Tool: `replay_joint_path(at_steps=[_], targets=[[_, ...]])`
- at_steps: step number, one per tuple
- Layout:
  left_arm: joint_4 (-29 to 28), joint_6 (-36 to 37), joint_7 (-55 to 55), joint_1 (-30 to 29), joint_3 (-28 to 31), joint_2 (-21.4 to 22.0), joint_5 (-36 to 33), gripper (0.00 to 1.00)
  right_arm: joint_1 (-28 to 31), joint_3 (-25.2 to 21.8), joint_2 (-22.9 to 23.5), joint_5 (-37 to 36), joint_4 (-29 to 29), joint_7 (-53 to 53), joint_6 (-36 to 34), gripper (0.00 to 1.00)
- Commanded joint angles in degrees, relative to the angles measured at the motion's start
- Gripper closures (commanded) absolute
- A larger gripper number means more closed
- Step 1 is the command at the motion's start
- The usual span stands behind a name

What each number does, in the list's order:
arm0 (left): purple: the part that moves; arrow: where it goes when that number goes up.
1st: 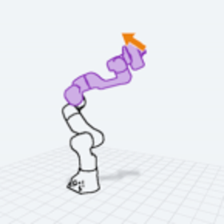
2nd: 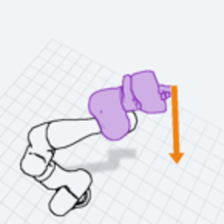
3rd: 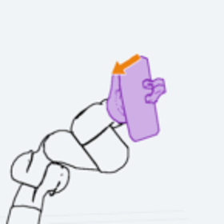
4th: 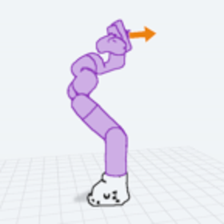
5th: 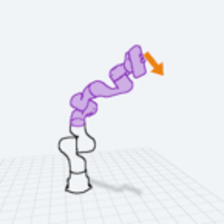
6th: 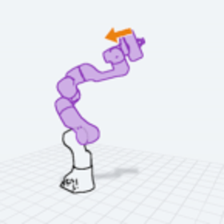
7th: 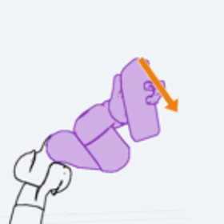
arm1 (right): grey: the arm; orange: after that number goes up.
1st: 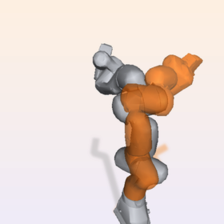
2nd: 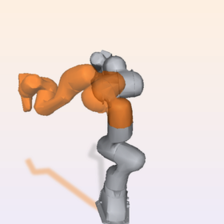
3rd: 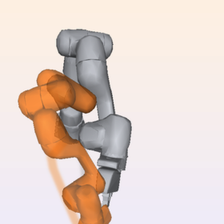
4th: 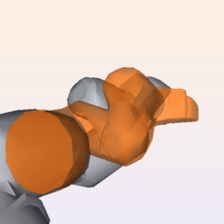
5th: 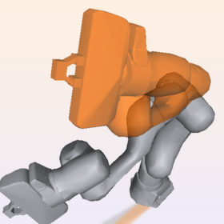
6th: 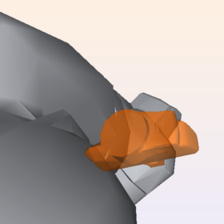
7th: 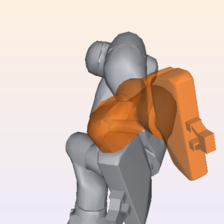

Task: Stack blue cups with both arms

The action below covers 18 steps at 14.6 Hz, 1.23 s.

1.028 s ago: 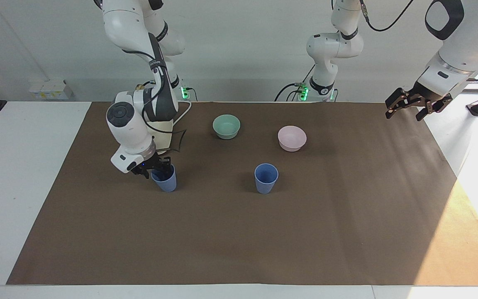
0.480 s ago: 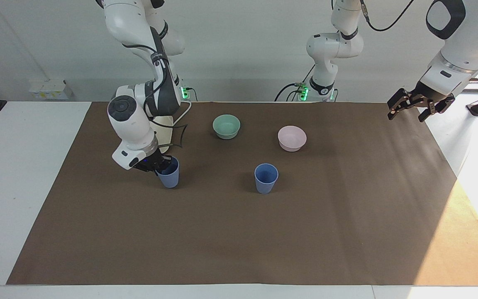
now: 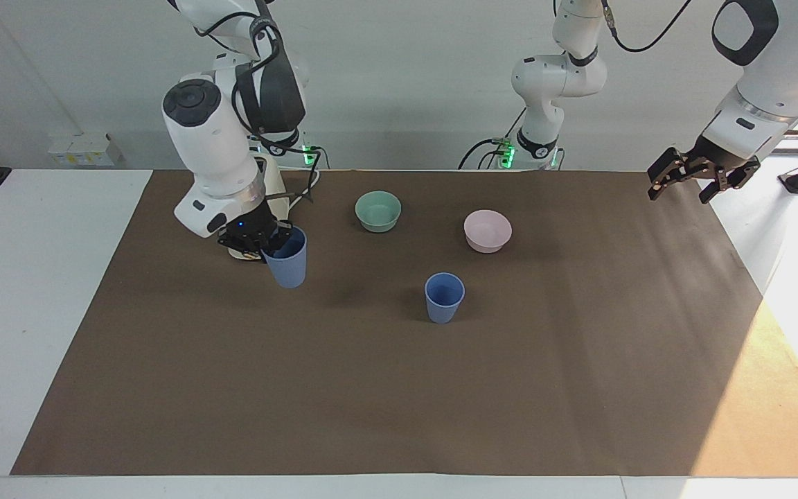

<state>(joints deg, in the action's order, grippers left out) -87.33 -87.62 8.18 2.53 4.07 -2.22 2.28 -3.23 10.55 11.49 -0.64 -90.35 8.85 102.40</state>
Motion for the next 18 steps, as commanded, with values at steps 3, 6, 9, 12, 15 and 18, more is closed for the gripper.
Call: replay_joint_path(at_steps=[3, 6, 9, 12, 15, 18], targets=[[-0.74, -0.53, 0.44, -0.60, -0.46, 0.90, -1.04, 0.00, -7.65, 1.75, 4.23, 1.25, 8.60, 14.95, -1.67, 1.00], [-0.74, -0.53, 0.44, -0.51, -0.46, 0.90, -1.04, 0.00, -15.03, 2.29, 6.77, 1.34, 13.86, 24.86, -1.50, 1.00], [-0.74, -0.53, 0.44, -0.60, -0.46, 0.90, -1.04, 0.00, -18.91, 2.11, 9.68, 0.64, 16.08, 30.69, -1.06, 1.00], [-0.74, -0.53, 0.44, -0.51, -0.46, 0.90, -1.04, 0.00, -20.85, 1.93, 12.41, -0.67, 15.82, 31.40, 0.95, 1.00], [-0.74, -0.53, 0.44, -0.60, -0.46, 0.90, -1.04, 0.00, -20.76, 2.20, 14.26, -1.74, 15.55, 32.37, 3.59, 1.00], [-0.74, -0.53, 0.44, -0.60, -0.46, 0.90, -1.04, 0.00, -20.67, 2.20, 16.01, -1.74, 15.38, 32.37, 5.52, 1.00]])
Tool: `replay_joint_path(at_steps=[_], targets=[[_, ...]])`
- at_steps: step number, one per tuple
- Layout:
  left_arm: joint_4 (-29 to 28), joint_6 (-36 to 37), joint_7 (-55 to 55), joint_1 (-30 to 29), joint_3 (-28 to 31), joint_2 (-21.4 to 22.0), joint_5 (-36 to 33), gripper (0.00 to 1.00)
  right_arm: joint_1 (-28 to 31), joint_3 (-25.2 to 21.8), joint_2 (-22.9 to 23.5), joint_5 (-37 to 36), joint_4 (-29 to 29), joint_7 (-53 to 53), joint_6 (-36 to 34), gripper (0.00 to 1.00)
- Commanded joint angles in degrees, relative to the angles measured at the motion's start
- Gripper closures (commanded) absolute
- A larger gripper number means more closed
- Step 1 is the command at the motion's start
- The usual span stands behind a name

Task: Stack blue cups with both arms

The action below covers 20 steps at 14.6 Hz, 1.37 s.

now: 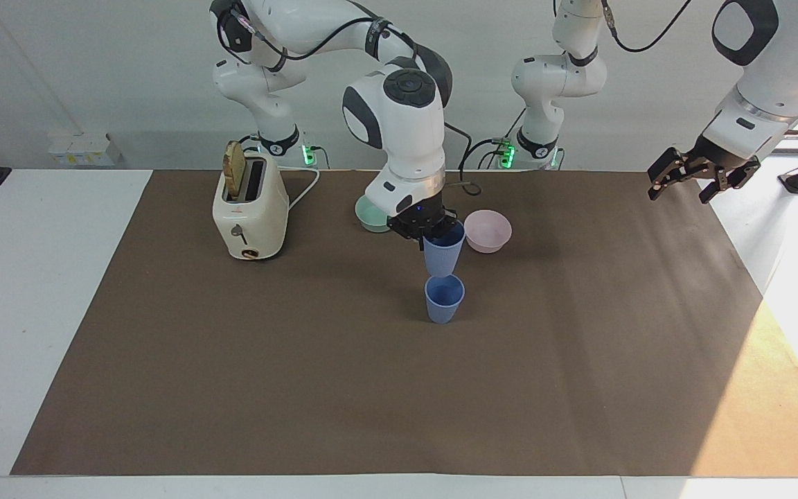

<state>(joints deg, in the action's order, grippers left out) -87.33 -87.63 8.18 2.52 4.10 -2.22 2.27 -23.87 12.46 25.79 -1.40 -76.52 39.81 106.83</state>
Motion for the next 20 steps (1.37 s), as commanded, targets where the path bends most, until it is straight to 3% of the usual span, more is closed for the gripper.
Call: replay_joint_path(at_steps=[1, 20], targets=[[-0.74, -0.53, 0.44, -0.59, -0.49, 0.90, -1.04, 0.00, -0.21, 0.29, 2.33, -1.58, 0.85, 1.50, 2.32, 1.00], [-0.74, -0.53, 0.44, -0.59, -0.49, 0.90, -1.04, 0.00, 0.58, 0.29, 4.53, -2.91, -0.30, 1.41, 7.34, 1.00]])
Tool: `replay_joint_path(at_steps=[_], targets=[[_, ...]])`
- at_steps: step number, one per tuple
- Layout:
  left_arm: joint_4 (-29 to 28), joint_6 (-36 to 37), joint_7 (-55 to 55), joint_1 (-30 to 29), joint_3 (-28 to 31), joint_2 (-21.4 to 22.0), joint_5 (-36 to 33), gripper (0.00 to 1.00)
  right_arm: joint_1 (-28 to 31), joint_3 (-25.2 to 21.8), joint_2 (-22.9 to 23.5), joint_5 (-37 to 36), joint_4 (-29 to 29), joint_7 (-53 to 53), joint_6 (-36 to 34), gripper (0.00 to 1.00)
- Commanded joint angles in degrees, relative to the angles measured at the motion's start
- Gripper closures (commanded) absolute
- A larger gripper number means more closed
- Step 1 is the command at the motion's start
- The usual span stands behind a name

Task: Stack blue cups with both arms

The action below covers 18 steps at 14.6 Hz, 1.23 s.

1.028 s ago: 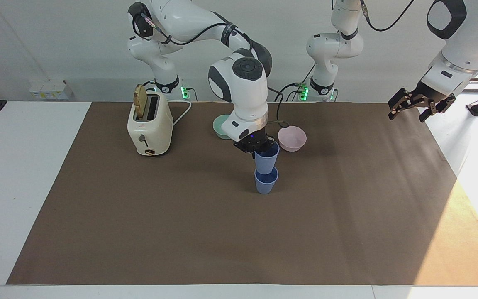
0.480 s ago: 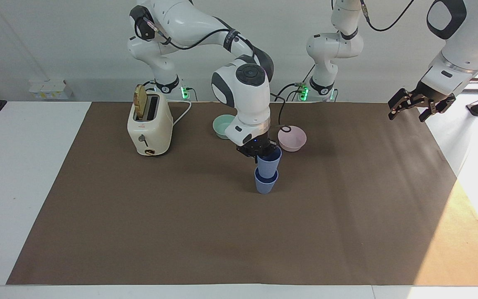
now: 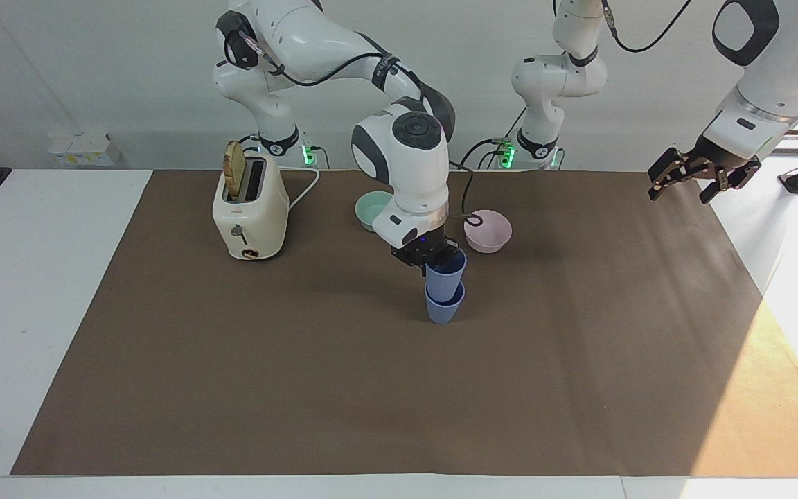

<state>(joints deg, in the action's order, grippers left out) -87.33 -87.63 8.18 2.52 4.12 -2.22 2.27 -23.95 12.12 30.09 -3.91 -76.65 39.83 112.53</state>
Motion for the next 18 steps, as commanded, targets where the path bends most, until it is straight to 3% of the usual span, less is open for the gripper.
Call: replay_joint_path(at_steps=[1, 2, 7, 11, 15, 18], targets=[[-0.74, -0.53, 0.44, -0.50, -0.35, 0.90, -1.04, 0.00, 0.74, 0.63, 0.23, -0.31, -0.25, 1.39, 1.72, 0.56], [-0.74, -0.53, 0.44, -0.50, -0.52, 0.90, -1.04, 0.00, 0.74, 0.63, 0.23, -0.83, -0.43, 1.48, 1.90, 0.01], [-0.74, -0.53, 0.44, -0.59, -0.52, 0.90, -1.04, 0.00, 0.13, 0.45, -0.12, -0.92, -0.34, 1.56, 1.38, 0.00], [-0.74, -0.53, 0.44, -0.59, -0.52, 0.90, -1.04, 0.00, 4.51, 0.54, -2.48, -1.37, 0.80, -0.27, -5.30, 0.00], [-0.74, -0.53, 0.44, -0.50, -0.34, 0.90, -1.04, 0.00, 10.65, 0.19, -6.18, -1.63, 2.46, -12.82, -15.57, 0.00], [-0.74, -0.53, 0.44, -0.59, -0.35, 0.90, -1.04, 0.00, 14.62, -0.16, -10.04, -1.98, 2.73, -21.00, -19.62, 0.00]])
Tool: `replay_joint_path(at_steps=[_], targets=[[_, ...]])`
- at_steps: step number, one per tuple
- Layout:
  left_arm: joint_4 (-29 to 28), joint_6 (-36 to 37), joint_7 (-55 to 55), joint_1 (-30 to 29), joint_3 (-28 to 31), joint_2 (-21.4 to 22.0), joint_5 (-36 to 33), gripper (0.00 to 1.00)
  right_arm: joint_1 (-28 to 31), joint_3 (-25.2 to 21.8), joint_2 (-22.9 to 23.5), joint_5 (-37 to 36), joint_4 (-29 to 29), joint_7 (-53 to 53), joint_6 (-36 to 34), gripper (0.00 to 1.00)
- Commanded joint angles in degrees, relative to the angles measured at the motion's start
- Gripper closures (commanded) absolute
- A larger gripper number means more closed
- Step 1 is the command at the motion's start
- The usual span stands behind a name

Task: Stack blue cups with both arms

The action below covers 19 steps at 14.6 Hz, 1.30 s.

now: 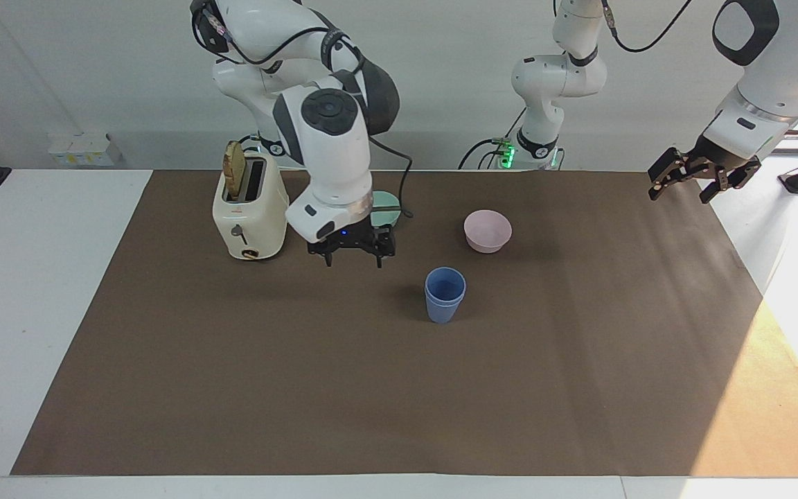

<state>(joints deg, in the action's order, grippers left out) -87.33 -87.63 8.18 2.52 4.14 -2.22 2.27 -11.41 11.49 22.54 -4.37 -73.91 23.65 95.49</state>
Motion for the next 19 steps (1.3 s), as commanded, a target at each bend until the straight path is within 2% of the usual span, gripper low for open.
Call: replay_joint_path(at_steps=[1, 4, 7, 10, 12, 17, 19], targets=[[-0.74, -0.53, 0.44, -0.59, -0.36, 0.90, -1.04, 0.00, 3.05, 0.38, -3.63, -2.48, 0.00, -7.28, -4.16, 0.00], [-0.74, -0.53, 0.44, -0.59, -0.53, 0.90, -1.04, 0.00, 8.58, 0.64, -7.05, -3.10, -0.09, -15.80, -6.55, 0.00], [-0.74, -0.53, 0.44, -0.50, -0.36, 0.90, -1.04, 0.00, 13.68, 0.64, -9.43, -1.97, -1.58, -18.55, -6.99, 0.00], [-0.74, -0.53, 0.44, -0.59, -0.36, 0.90, -1.04, 0.00, 17.73, 0.64, -13.38, 1.01, -9.81, -18.47, -3.24, 0.00], [-0.74, -0.53, 0.44, -0.59, -0.53, 0.90, -1.04, 0.00, 17.74, 0.64, -14.80, 1.64, -14.40, -17.94, 0.64, 0.00], [-0.74, -0.53, 0.44, -0.59, -0.53, 0.90, -1.04, 0.00, 16.68, 0.82, -14.63, 5.50, -14.51, -13.46, 0.22, 0.00], [-0.74, -0.53, 0.44, -0.59, -0.53, 0.90, -1.04, 0.00, 17.21, 0.82, -14.63, 4.99, -14.51, -14.50, 0.48, 0.00]])
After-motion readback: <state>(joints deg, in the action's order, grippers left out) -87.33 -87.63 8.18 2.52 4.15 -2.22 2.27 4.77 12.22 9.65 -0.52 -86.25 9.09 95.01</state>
